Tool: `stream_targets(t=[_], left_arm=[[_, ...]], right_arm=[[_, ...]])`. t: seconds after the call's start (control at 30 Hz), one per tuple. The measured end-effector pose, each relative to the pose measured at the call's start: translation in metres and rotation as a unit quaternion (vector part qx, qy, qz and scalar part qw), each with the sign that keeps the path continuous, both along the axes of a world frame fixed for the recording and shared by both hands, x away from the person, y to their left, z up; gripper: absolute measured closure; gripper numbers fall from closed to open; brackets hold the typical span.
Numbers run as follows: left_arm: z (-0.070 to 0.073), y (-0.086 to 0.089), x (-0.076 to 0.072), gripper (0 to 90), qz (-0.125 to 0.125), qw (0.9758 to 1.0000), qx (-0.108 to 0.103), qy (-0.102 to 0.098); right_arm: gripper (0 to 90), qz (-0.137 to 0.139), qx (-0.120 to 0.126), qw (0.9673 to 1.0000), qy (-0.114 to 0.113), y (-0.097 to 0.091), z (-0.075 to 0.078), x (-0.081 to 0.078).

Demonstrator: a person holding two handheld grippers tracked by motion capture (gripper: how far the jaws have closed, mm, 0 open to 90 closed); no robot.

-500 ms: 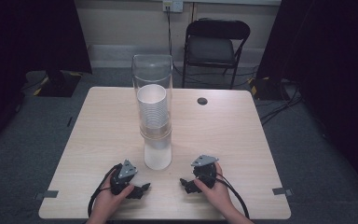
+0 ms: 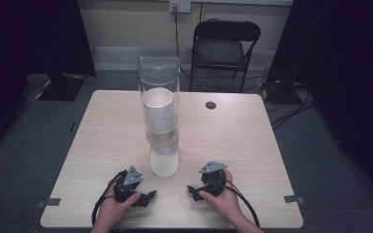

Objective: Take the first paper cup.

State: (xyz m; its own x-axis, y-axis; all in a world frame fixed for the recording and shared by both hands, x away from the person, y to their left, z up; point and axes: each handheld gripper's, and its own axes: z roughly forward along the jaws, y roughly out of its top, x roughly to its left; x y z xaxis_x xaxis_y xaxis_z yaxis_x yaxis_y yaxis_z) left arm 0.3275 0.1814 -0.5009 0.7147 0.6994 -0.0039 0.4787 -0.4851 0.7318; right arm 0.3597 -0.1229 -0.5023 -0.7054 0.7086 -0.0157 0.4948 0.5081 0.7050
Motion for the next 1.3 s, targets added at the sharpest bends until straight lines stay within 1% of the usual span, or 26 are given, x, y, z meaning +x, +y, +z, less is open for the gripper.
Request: stream_targets(t=[0.13,0.17,0.2,0.23,0.3,0.33,0.37,0.4,0.43,0.57,0.67,0.7,0.77,0.8,0.83,0.87,0.9,0.93,0.97,1.0,1.03,1.07,1.13,1.2,1.23,1.3], left_arm=[[0.0,0.0,0.0,14.3,0.0,1.0,0.0,0.0],[0.0,0.0,0.0,14.3,0.0,1.0,0.0,0.0],[0.0,0.0,0.0,14.3,0.0,1.0,0.0,0.0],[0.0,0.0,0.0,14.2,0.0,1.0,0.0,0.0],[0.0,0.0,0.0,14.2,0.0,1.0,0.0,0.0],[0.0,0.0,0.0,14.2,0.001,1.0,0.0,0.0],[0.0,0.0,0.0,14.2,0.001,1.0,0.001,-0.001],[0.0,0.0,0.0,14.2,0.001,1.0,0.001,-0.001],[0.0,0.0,0.0,14.2,0.001,1.0,0.001,-0.001],[0.0,0.0,0.0,14.2,0.0,1.0,0.001,-0.001],[0.0,0.0,0.0,14.2,0.001,1.0,0.001,-0.001],[0.0,0.0,0.0,14.2,0.001,1.0,0.001,-0.001],[0.0,0.0,0.0,14.2,0.0,1.0,0.002,0.0],[0.0,0.0,0.0,14.2,0.001,1.0,0.001,0.0],[0.0,0.0,0.0,14.2,0.001,1.0,0.001,0.0],[0.0,0.0,0.0,14.2,0.0,1.0,-0.002,-0.002],[0.0,0.0,0.0,14.2,0.001,1.0,0.003,0.0],[0.0,0.0,0.0,14.2,0.001,1.0,0.003,0.0],[0.0,0.0,0.0,14.2,0.0,1.0,-0.001,-0.001],[0.0,0.0,0.0,14.2,0.001,1.0,0.002,0.0],[0.0,0.0,0.0,14.2,0.001,1.0,0.002,0.0],[0.0,0.0,0.0,14.2,0.001,1.0,-0.002,-0.002],[0.0,0.0,0.0,14.2,0.001,1.0,0.002,0.0],[0.0,0.0,0.0,14.0,0.0,1.0,0.002,0.0],[0.0,0.0,0.0,13.9,0.0,1.0,0.002,0.0],[0.0,0.0,0.0,13.9,-0.001,1.0,0.001,0.0]], right_arm=[[0.3,-0.001,-0.001,1.0,0.003,0.001,0.001,0.0],[6.3,0.003,0.001,1.0,0.0,0.001,0.002,0.0],[9.3,0.003,0.001,1.0,0.002,0.001,0.003,0.0],[15.0,-0.001,0.001,1.0,-0.001,0.001,0.004,0.0],[15.5,-0.004,0.005,1.0,-0.002,0.001,0.005,0.001],[15.1,0.002,-0.007,1.0,0.005,0.003,0.007,0.002],[15.7,0.008,-0.009,0.9999,0.008,0.004,0.008,0.003],[15.7,0.008,-0.009,0.9999,0.008,0.004,0.008,0.003],[15.3,0.018,-0.017,0.9997,0.005,0.008,0.011,0.004],[15.3,0.03,-0.016,0.9994,0.002,0.016,0.019,0.007],[15.3,0.036,-0.007,0.9993,0.0,0.024,0.025,0.009],[15.0,0.037,-0.008,0.9993,-0.004,0.026,0.027,0.01],[15.2,0.041,-0.007,0.9991,-0.003,0.029,0.029,0.011],[14.9,0.049,0.001,0.9988,-0.006,0.032,0.032,0.013],[14.7,0.048,0.001,0.9989,-0.003,0.034,0.033,0.014],[14.7,0.054,0.0,0.9985,-0.007,0.036,0.035,0.015],[14.6,0.058,0.005,0.9983,-0.007,0.038,0.037,0.015],[14.6,0.058,0.005,0.9983,-0.007,0.038,0.037,0.015],[14.6,0.063,0.005,0.9979,-0.011,0.04,0.039,0.016],[14.6,0.064,0.019,0.9976,-0.015,0.043,0.043,0.017],[14.6,0.064,0.019,0.9976,-0.015,0.043,0.043,0.017],[14.5,0.068,0.03,0.997,-0.02,0.047,0.047,0.02],[14.6,0.071,0.031,0.9966,-0.027,0.052,0.05,0.023],[14.7,0.071,0.032,0.9965,-0.03,0.053,0.052,0.023],[14.7,0.073,0.036,0.996,-0.037,0.058,0.056,0.026],[14.8,0.074,0.037,0.9958,-0.039,0.06,0.057,0.027]])
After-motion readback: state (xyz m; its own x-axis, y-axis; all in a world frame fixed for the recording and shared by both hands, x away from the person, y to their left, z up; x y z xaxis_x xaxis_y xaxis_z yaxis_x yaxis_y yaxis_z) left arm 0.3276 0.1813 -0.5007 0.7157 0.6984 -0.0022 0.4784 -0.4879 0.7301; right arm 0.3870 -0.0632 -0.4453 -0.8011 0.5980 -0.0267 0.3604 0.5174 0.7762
